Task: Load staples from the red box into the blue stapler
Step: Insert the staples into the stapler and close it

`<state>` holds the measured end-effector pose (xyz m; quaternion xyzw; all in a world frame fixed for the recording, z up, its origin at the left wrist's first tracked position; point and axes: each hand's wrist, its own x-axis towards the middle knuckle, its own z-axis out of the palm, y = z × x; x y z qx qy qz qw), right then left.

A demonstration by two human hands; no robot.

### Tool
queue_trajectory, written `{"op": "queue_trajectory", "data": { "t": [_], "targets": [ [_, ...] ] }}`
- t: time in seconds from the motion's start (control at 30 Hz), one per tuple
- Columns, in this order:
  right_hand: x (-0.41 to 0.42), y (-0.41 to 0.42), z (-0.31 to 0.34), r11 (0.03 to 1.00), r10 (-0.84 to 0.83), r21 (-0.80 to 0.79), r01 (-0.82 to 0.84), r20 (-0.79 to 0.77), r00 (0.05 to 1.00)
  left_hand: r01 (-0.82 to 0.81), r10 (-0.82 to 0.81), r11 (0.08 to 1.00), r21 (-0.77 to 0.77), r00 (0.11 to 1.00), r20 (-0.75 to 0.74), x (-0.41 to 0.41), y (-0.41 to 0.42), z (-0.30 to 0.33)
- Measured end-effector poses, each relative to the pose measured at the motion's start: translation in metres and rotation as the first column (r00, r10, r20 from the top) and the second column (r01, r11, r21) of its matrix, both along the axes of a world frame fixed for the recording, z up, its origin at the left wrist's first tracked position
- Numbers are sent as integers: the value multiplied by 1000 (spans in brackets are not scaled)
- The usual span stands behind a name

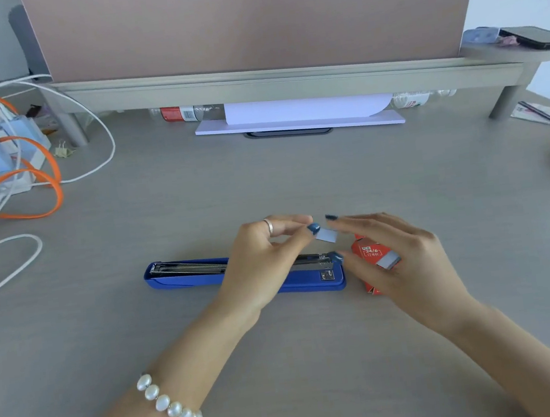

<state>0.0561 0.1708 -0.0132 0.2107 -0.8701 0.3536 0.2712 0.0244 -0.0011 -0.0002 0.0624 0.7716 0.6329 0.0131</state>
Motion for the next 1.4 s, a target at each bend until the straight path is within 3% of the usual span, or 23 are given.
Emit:
{"op": "queue_trajectory", "data": {
  "t": [0.17, 0.23, 0.4, 0.57, 0.73, 0.97, 1.13, 1.23, 1.33, 1.4],
  "targets": [
    [-7, -6, -3, 998, -14, 65, 27, -193, 981, 67, -65, 997, -36, 997, 43, -2, -3, 3],
    [-7, -6, -3, 998, 3, 60, 7, -163, 987, 51, -48, 994, -102, 998, 27, -3, -7, 3],
    [-7, -2, -6, 990, 100, 103, -100, 2, 995, -115, 46, 937, -331, 977, -208, -8, -18, 9],
    [-8, -6, -7, 987, 109, 116, -113, 40, 993, -113, 22, 920, -376, 971, -238, -10, -18, 8],
    [-8, -6, -6, 995, 97, -28, -94, 133, 986, -97, -12, 920, -379, 961, -275, -6, -14, 9],
    [-9, -8, -7, 993, 90, 69, -98, 101, 991, -92, -38, 897, -432, 958, -284, -10, -13, 4],
    [-9, -6, -10, 981, 113, 143, -128, 104, 988, -74, -44, 867, -493, 974, -224, -15, -17, 3],
    [-7, -4, -10, 986, 122, 94, -136, 139, 983, 77, -153, 815, -574, 984, -85, -18, -32, 9],
    [-6, -3, -11, 990, 117, 65, -128, 156, 981, 331, -282, 606, -724, 940, 194, -22, -58, 20],
    [-6, -2, -12, 992, 93, 67, -106, 174, 980, 391, -274, 491, -779, 918, 288, -24, -78, 25]
  ]
}}
